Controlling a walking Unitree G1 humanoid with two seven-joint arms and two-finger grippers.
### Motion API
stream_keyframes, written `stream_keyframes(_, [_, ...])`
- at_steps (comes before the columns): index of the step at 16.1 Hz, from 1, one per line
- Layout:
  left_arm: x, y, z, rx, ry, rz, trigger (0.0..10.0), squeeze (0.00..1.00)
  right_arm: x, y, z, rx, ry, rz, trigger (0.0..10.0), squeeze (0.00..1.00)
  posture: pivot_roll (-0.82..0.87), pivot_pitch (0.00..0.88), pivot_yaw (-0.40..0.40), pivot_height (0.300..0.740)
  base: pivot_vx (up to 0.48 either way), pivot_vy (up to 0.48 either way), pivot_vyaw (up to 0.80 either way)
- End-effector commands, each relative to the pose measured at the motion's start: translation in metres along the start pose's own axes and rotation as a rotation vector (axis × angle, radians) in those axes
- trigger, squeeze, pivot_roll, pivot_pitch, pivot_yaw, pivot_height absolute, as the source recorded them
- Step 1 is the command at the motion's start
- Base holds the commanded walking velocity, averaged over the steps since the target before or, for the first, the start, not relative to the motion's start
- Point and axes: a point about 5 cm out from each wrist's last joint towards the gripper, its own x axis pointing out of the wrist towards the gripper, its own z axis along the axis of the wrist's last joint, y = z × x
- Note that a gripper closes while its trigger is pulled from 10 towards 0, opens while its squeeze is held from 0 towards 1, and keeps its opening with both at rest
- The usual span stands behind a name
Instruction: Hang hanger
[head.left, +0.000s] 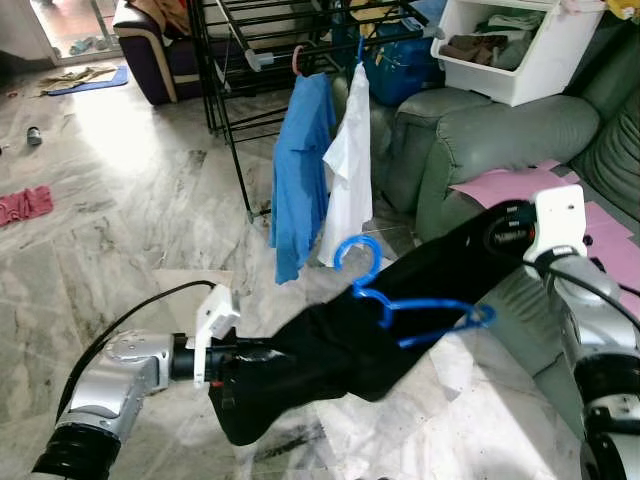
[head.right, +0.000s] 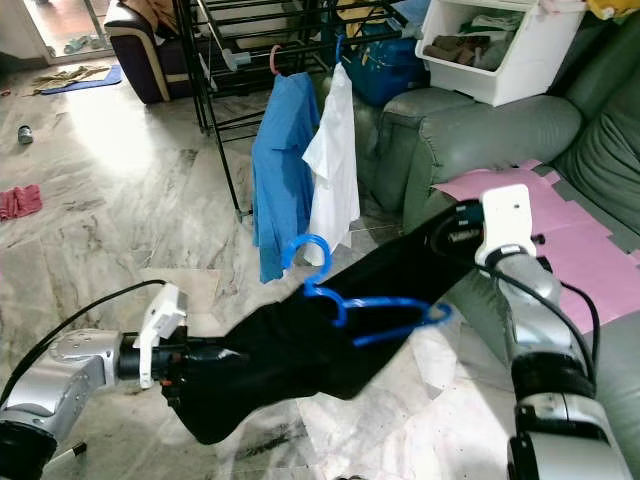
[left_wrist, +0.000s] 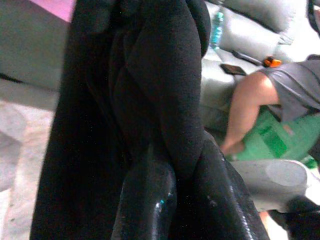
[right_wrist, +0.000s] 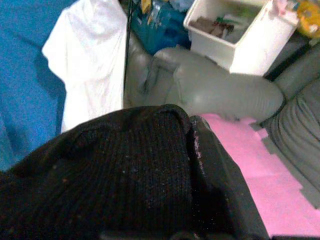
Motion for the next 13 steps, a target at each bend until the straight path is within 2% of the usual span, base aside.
stream_keyframes(1, [-0.006,0.007,0.004,0.036,0.001,0.058,0.0,0.0,-0.005,-0.01,0.001,-0.005,-0.01,-0.017,0.0,0.0,-0.02,0.038,-0.015,0.74,0.0,0.0,0.0])
stream_keyframes(2, [-0.007,0.018,0.009,0.099,-0.051,0.182,0.0,0.0,-0.011,-0.013,-0.004,0.0,0.002,-0.019,0.0,0.0,-0.02,0.039,-0.014,0.74,0.0,0.0,0.0])
stream_keyframes(5, [-0.01,0.017,0.016,0.01,-0.146,0.14,0.0,0.0,-0.016,-0.018,-0.014,0.004,0.043,-0.031,0.0,0.0,-0.04,0.04,-0.006,0.74,0.0,0.0,0.0])
stream_keyframes(6, [-0.009,0.015,0.016,0.012,-0.129,0.113,0.0,0.0,-0.019,-0.021,-0.023,0.0,0.078,-0.038,0.0,0.0,-0.04,0.04,-0.007,0.74,0.0,0.0,0.0])
stream_keyframes(9, [-0.008,0.02,0.009,0.074,-0.069,0.171,0.0,0.0,-0.02,-0.019,-0.018,0.006,0.061,-0.024,0.0,0.0,-0.04,0.042,-0.007,0.74,0.0,0.0,0.0])
stream_keyframes(10, [-0.006,0.025,0.005,0.119,-0.037,0.24,0.0,0.0,-0.019,-0.017,-0.011,0.018,0.037,-0.005,0.0,0.0,-0.03,0.042,-0.009,0.74,0.0,0.0,0.0])
stream_keyframes(11, [-0.004,0.032,0.003,0.176,-0.009,0.346,0.0,0.0,-0.018,-0.011,0.001,0.046,0.017,0.072,0.0,0.0,-0.04,0.043,-0.008,0.74,0.0,0.0,0.0])
stream_keyframes(12, [-0.003,0.035,0.001,0.178,0.003,0.394,0.0,0.0,-0.018,-0.009,0.005,0.051,0.019,0.098,0.0,0.0,-0.04,0.044,-0.008,0.74,0.0,0.0,0.0])
stream_keyframes(13, [-0.001,0.041,-0.001,0.185,0.016,0.491,0.0,0.0,-0.019,0.0,0.014,0.077,0.017,0.166,0.0,0.0,-0.04,0.045,-0.007,0.74,0.0,0.0,0.0])
